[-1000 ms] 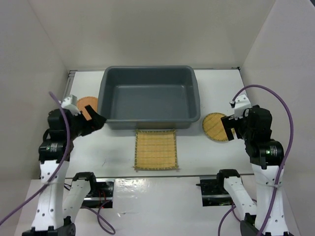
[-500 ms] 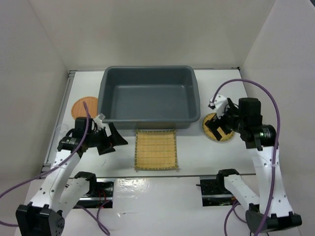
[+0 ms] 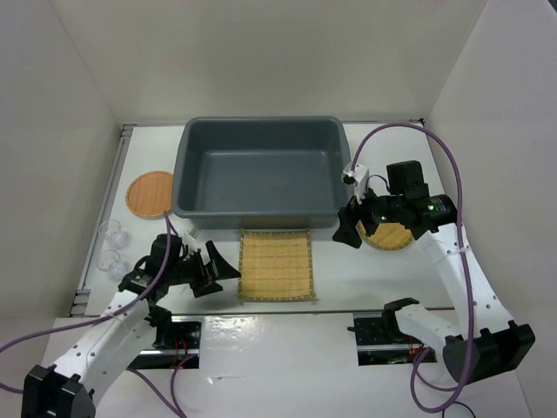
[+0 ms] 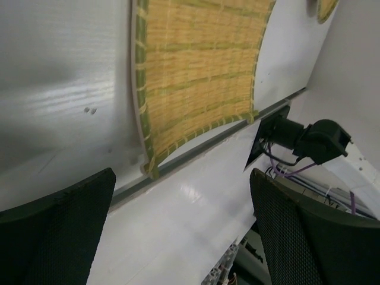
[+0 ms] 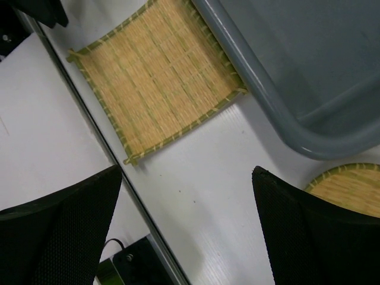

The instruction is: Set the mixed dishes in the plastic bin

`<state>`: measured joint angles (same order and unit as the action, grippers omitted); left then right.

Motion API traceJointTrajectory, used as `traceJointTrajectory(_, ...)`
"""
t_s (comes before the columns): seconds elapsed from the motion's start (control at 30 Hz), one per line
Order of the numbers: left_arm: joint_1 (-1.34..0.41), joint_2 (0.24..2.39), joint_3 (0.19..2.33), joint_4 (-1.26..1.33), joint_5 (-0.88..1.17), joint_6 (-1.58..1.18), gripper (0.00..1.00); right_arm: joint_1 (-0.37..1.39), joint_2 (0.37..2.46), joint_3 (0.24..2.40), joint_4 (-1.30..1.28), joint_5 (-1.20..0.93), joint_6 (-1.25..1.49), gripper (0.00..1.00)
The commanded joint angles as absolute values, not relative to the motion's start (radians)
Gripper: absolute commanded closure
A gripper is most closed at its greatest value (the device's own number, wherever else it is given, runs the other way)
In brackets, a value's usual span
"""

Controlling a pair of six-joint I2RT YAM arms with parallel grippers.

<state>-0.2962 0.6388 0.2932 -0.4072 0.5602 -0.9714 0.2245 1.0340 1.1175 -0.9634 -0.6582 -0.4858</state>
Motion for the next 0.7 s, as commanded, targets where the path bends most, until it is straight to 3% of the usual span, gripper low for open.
traceJointTrajectory(0.0,-0.324,0.668,0.270,-0.227,0.505,-1.061,0.00,0.255,1.035,1.111,-0.893,-0.701,-0.420,0.06)
traceJointTrajectory(0.17,-0.426,0.900,0.345,-0.143,0.414,-1.020,0.00,0.255,1.045,1.100,-0.857,-0.664,-0.377,0.03)
traceJointTrajectory(0.4,-0.577,1.561,0.584,-0.129,0.457,-0.908,0.00,0.255,1.022,1.091,-0.836,-0.617,-0.347,0.02)
traceJointTrajectory(0.57,-0.636,1.730,0.640,-0.089,0.488,-0.916,0.00,0.255,0.983,1.091,-0.827,-0.565,-0.327,0.02)
traceJointTrajectory(0.67,-0.637,1.730,0.652,-0.078,0.497,-0.916,0.10,0.255,0.959,1.072,-0.815,-0.546,-0.305,0.02)
